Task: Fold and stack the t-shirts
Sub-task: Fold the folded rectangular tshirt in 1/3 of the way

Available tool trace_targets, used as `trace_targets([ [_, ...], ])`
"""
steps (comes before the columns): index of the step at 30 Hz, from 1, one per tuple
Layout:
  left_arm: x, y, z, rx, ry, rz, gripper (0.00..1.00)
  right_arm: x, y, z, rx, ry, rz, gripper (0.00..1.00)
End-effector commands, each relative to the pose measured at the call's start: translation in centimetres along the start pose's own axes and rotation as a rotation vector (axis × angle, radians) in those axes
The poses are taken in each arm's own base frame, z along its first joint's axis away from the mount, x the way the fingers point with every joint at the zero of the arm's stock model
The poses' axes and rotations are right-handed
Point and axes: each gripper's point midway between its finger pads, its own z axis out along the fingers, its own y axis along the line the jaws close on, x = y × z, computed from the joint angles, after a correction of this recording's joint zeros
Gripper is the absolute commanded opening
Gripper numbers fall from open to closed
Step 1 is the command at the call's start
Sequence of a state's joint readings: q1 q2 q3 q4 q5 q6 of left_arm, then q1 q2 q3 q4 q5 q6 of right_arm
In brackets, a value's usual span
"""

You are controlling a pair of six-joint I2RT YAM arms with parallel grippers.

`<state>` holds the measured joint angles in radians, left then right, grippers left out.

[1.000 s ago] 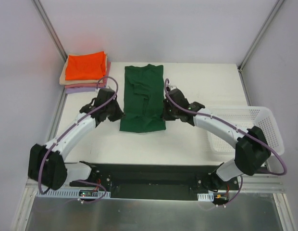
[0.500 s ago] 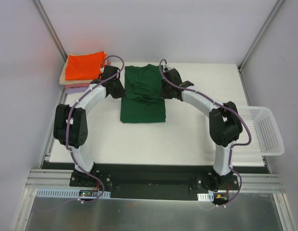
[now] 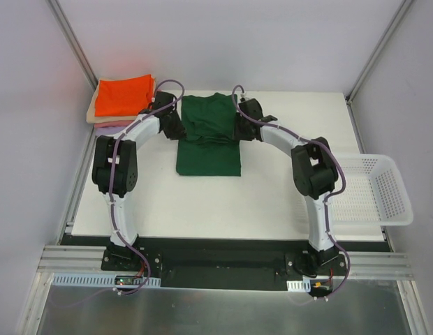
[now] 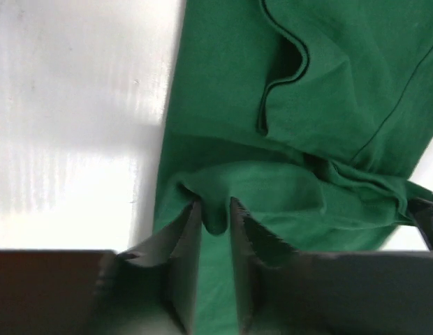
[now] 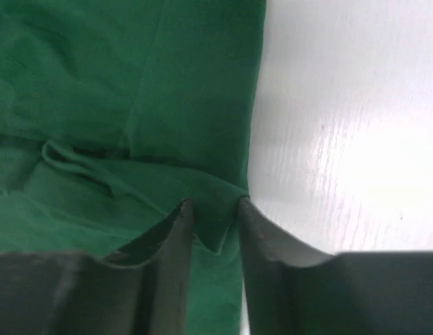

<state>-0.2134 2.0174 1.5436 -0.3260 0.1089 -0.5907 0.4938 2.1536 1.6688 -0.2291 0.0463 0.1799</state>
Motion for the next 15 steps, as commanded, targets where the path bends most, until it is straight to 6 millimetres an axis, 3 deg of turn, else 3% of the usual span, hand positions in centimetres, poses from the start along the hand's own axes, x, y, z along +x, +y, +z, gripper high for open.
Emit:
trace_targets([
  [1,-1.7,-1.2,-1.3,0.064,-0.013,0.017,0.36,-4.0,1.7,-1.2,-0.072,-0.088,0.002,0.56],
  [2,-1.9,-1.4,-1.9,0.068,-0.026,0.019,0.57,-4.3,1.7,-1.7,-0.072,-0.092,-0.008,0.74],
  [3,-2.2,-1.6,-2.8,0.074,-0.04,0.022,0.73,-4.5,1.7,-2.4,-0.071,-0.091,-0.016,0.86],
  [5,-2.1,-1.9,-4.5,0.092,-0.057,0.023,0.99,-4.6,1.8,-3.9,-0.072,-0.092,-0.03,0.96],
  [10,0.9,0.0,-7.7,0.072,-0.053,-0.006,0.99,-2.3,2.7,-7.9,-0.134,-0.067,-0.059,0.96],
  [15,5.3,2.8,-10.0,0.045,-0.025,-0.029,0.99,1.4,3.2,-10.2,-0.121,-0.027,-0.1,0.96],
])
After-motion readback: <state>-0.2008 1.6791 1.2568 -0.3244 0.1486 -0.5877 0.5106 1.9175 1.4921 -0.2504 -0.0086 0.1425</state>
